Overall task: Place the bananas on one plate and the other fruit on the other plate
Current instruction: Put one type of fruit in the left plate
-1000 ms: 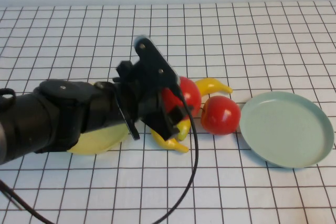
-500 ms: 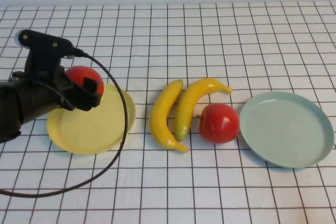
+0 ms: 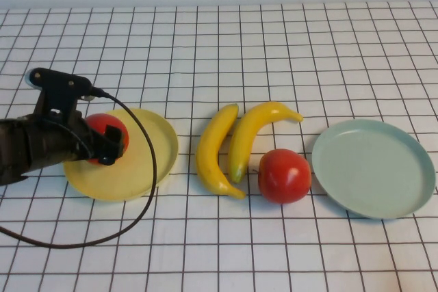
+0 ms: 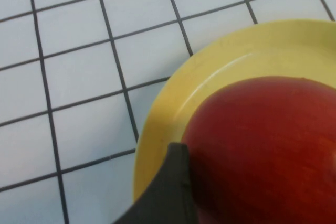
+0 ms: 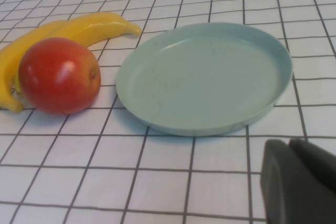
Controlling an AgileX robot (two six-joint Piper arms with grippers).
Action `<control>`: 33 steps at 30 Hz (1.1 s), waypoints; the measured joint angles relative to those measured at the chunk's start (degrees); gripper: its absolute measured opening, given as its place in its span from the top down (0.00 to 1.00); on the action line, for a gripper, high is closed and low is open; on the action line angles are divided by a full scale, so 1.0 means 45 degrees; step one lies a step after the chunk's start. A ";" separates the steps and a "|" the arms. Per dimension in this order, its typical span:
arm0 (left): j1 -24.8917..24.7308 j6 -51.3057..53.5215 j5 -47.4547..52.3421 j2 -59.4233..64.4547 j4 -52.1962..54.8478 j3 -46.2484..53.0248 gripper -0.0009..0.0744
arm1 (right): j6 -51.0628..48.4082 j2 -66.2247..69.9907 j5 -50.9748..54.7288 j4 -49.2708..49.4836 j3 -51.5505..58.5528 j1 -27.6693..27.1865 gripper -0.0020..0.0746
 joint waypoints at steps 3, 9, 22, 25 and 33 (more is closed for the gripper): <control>0.0000 0.0186 -0.0023 -0.0028 0.0000 0.0000 0.10 | 0.0000 0.0000 0.0000 0.0000 0.0000 0.0000 1.00; 0.0000 0.0396 -0.0023 -0.1110 0.0022 0.0049 0.10 | 0.0000 0.0000 0.0000 0.0000 0.0000 0.0000 1.00; 0.0000 0.0423 0.0248 -0.2474 0.0022 0.0098 0.10 | 0.0000 0.0000 0.0000 0.0000 0.0000 0.0000 1.00; 0.0000 0.0423 0.0248 -0.2346 0.0022 0.0098 0.10 | 0.0000 0.0000 0.0000 0.0000 0.0000 0.0000 1.00; 0.0000 0.0423 0.0605 -0.1986 0.0022 0.0098 0.10 | 0.0000 0.0000 0.0000 0.0000 0.0000 0.0000 1.00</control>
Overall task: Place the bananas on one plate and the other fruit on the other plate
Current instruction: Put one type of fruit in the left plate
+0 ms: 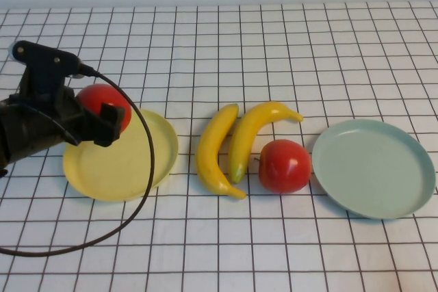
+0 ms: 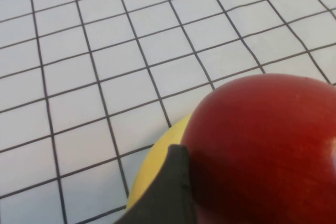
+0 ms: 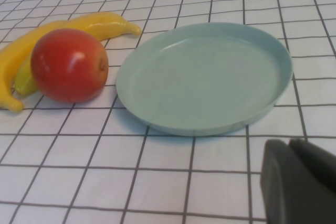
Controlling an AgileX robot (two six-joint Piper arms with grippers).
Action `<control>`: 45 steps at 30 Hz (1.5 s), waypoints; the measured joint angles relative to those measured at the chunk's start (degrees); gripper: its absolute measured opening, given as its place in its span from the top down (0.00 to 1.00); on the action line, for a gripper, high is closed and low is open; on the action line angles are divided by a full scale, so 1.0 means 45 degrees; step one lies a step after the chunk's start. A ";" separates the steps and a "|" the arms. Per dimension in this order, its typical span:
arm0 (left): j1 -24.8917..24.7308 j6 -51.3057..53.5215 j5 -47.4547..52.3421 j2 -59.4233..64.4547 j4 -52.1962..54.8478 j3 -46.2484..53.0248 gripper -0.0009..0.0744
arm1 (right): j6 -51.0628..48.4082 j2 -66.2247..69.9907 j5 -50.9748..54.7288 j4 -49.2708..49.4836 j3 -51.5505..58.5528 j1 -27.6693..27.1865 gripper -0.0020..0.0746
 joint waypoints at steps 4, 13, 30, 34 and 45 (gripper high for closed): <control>0.0000 0.0000 0.0211 0.0263 0.0000 0.0006 0.10 | 0.0000 0.0000 0.0000 0.0000 0.0000 0.0000 1.00; 0.0000 0.0000 0.0073 0.0880 0.0000 0.0006 0.10 | 0.0000 0.0000 0.0000 0.0000 0.0000 0.0000 1.00; 0.0000 -0.4649 -0.1281 0.0765 0.0000 0.0028 0.10 | 0.0000 0.0000 0.0000 0.0000 0.0000 0.0000 1.00; -0.0028 -0.4503 -0.1360 0.0395 0.0000 0.0055 0.10 | 0.0000 0.0000 0.0000 0.0000 0.0000 0.0000 1.00; -0.0736 -0.4850 -0.2051 0.0499 -0.0022 0.0525 0.10 | 0.0000 0.0000 0.0000 0.0000 0.0000 0.0000 1.00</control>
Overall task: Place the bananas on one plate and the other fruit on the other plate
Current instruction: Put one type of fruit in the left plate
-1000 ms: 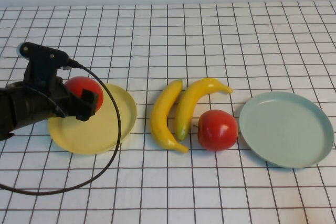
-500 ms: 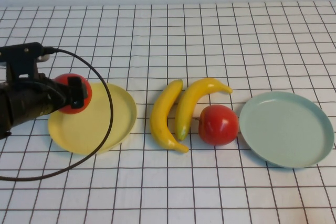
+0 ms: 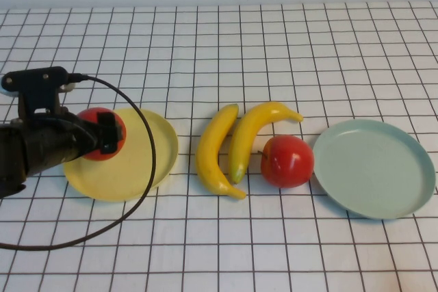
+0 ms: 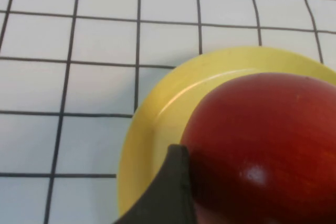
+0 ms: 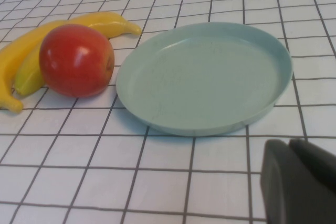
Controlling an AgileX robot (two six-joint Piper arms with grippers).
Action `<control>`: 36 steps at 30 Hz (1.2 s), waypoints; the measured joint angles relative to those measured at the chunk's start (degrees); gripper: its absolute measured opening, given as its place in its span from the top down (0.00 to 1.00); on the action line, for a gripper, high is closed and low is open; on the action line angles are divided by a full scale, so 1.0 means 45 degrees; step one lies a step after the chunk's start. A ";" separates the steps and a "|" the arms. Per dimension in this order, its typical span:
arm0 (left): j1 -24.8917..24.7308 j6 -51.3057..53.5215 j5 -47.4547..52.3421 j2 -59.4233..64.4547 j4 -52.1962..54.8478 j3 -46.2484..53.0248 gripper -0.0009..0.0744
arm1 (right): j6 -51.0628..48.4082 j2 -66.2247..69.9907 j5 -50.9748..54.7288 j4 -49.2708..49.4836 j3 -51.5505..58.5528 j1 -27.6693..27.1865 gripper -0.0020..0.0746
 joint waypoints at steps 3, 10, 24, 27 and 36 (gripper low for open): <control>-0.0021 -0.0131 0.0293 -0.0053 0.0000 0.0000 0.10 | 0.0000 0.0000 0.0000 0.0000 0.0000 0.0000 1.00; -0.0021 -0.0276 -0.0134 0.0334 0.0000 0.0051 0.10 | 0.0000 0.0000 0.0000 0.0000 0.0000 0.0000 1.00; -0.0021 -0.0326 -0.0117 0.0758 0.0023 0.0758 0.10 | 0.0000 0.0000 0.0000 0.0000 0.0000 0.0000 1.00; -0.0021 -0.0326 -0.0097 0.0731 0.0023 0.0758 0.10 | 0.0000 0.0000 0.0000 0.0000 0.0000 0.0000 1.00; -0.0021 -0.0274 0.0001 0.0575 0.0023 0.1008 0.10 | 0.0000 0.0000 0.0000 0.0000 0.0000 0.0000 1.00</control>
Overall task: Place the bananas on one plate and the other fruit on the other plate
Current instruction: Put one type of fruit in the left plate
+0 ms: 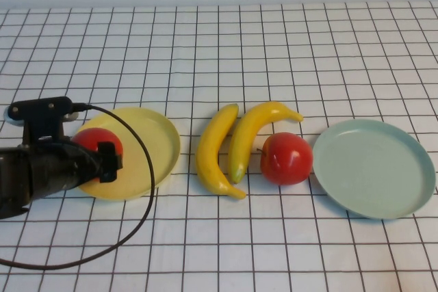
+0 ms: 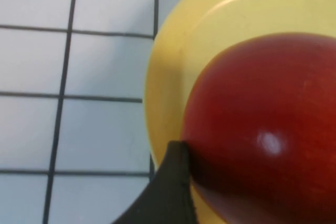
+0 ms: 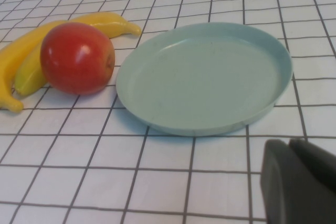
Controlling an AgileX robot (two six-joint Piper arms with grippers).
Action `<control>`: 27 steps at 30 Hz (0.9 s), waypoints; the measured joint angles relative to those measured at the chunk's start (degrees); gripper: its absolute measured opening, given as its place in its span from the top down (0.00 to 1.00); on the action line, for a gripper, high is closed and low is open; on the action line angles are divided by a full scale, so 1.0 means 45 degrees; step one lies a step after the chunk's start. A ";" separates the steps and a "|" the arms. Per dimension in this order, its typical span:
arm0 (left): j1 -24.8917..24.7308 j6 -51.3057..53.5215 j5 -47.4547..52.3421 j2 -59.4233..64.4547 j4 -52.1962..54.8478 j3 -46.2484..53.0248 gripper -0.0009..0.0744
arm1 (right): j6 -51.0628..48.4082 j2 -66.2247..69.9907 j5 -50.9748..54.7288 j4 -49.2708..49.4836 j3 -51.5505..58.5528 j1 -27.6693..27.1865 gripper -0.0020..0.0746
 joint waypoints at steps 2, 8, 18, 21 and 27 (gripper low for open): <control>-0.0070 0.0000 0.0000 -0.0100 0.0000 0.0249 0.10 | 0.0000 0.0000 0.0000 0.0000 0.0000 0.0000 1.00; -0.0499 0.0026 0.0457 -0.0322 -0.0022 0.1308 0.10 | 0.0000 0.0000 0.0000 0.0000 0.0000 0.0000 1.00; -0.0498 0.0026 0.0541 -0.1543 -0.0022 0.1578 0.10 | 0.0000 0.0000 0.0000 0.0000 0.0000 0.0000 1.00; -0.0498 0.0026 0.0541 -0.2142 -0.0022 0.1608 0.10 | 0.0000 0.0000 0.0000 0.0000 0.0000 0.0000 1.00; -0.0498 0.1275 0.1321 -0.3999 -0.0022 0.1614 0.10 | 0.0000 0.0000 0.0000 0.0000 0.0000 0.0000 1.00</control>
